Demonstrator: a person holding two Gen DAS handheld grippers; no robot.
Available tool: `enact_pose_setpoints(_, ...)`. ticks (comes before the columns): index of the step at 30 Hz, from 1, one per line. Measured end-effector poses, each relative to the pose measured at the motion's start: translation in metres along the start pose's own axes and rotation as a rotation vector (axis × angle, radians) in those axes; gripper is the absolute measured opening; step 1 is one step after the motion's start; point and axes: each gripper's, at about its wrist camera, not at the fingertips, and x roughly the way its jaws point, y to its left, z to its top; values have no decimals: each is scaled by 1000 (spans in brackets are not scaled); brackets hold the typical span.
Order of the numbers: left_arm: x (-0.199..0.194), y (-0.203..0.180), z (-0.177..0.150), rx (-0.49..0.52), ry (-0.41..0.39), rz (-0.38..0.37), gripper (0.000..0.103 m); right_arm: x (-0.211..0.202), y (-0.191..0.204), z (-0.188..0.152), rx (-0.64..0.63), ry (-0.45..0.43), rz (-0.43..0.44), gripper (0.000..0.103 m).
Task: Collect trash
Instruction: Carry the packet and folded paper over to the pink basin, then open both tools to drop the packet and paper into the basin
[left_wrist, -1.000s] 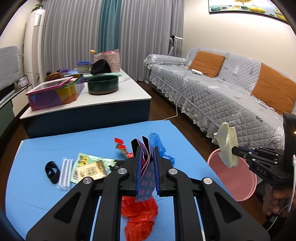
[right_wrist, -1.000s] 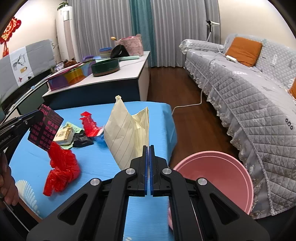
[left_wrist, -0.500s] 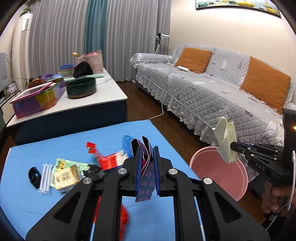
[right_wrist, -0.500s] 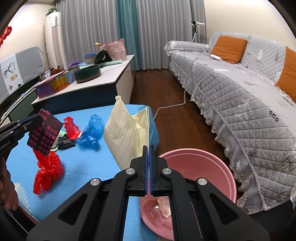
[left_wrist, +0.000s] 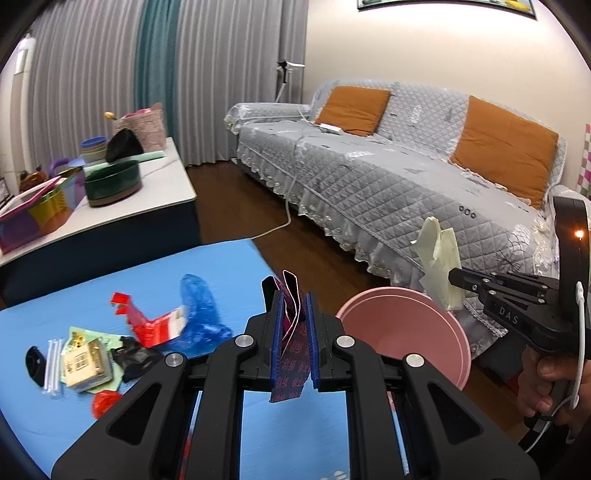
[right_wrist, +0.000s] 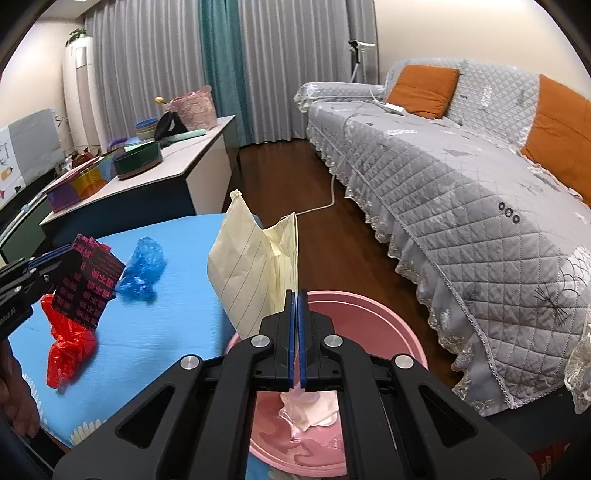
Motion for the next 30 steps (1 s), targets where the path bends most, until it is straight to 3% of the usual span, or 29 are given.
enact_pose_setpoints(30, 45, -69, 4, 82, 69, -138, 12, -15, -41, -6, 39, -2, -86, 2)
